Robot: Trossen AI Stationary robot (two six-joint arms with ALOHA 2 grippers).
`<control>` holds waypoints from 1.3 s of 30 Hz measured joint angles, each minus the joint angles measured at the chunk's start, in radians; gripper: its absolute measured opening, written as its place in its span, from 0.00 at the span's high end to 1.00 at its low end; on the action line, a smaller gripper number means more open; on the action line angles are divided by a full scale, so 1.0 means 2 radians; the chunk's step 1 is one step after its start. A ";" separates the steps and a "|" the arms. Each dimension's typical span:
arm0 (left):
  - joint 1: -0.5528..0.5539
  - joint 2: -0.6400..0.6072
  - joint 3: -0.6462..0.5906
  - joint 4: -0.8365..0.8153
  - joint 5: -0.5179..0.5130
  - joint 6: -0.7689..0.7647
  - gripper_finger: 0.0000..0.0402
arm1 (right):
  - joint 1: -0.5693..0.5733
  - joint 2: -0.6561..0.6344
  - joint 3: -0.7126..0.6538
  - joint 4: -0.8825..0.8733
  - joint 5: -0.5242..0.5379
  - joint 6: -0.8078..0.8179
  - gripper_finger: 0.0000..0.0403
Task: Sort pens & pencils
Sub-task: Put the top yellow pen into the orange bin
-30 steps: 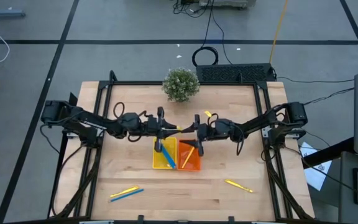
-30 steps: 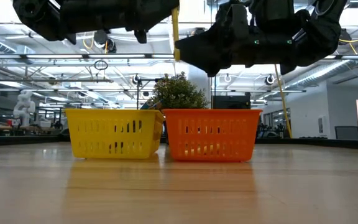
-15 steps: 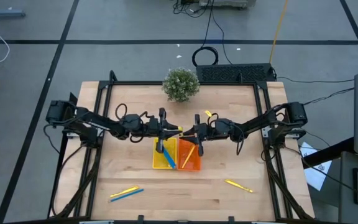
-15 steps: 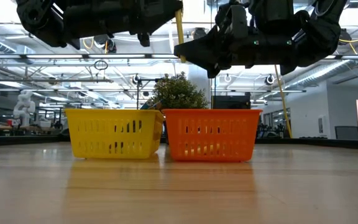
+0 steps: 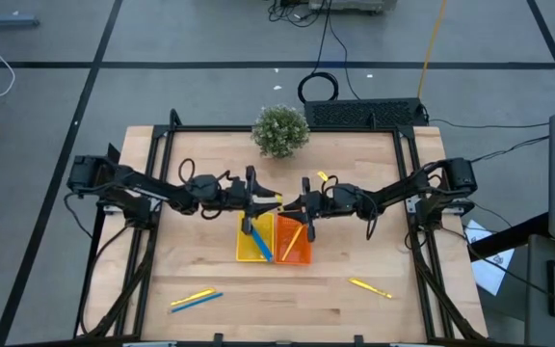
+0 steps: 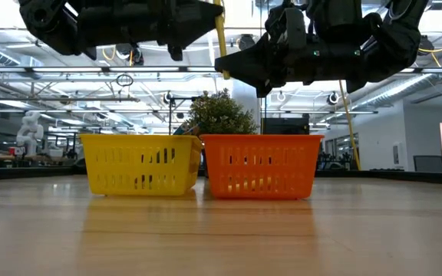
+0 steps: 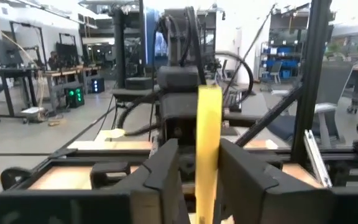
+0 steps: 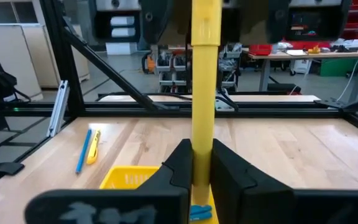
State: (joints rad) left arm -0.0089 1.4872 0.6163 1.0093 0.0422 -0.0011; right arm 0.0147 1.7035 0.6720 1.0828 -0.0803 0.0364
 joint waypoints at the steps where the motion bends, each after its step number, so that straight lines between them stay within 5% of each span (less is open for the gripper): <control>1: 0.002 -0.008 0.000 -0.011 0.000 -0.001 0.67 | 0.000 -0.001 0.000 0.000 0.000 0.000 0.95; 9: 0.007 -0.118 0.000 -0.186 -0.001 0.000 0.46 | 0.000 -0.062 -0.015 -0.059 0.000 -0.012 0.95; 16: -0.004 -0.236 -0.006 -0.325 -0.048 0.016 0.41 | 0.000 -0.135 -0.063 -0.090 0.002 -0.024 0.95; 28: -0.007 -0.407 -0.149 -0.285 -0.105 0.015 0.40 | 0.000 -0.195 -0.116 -0.086 0.031 -0.026 0.95; 39: -0.006 -0.426 -0.172 -0.283 -0.087 -0.002 0.40 | 0.000 -0.195 -0.117 -0.091 0.044 -0.025 0.95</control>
State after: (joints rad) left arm -0.0200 0.6343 0.2729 0.4434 -0.1327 -0.0048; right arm 0.0141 1.3140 0.4381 0.9001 0.0071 -0.0128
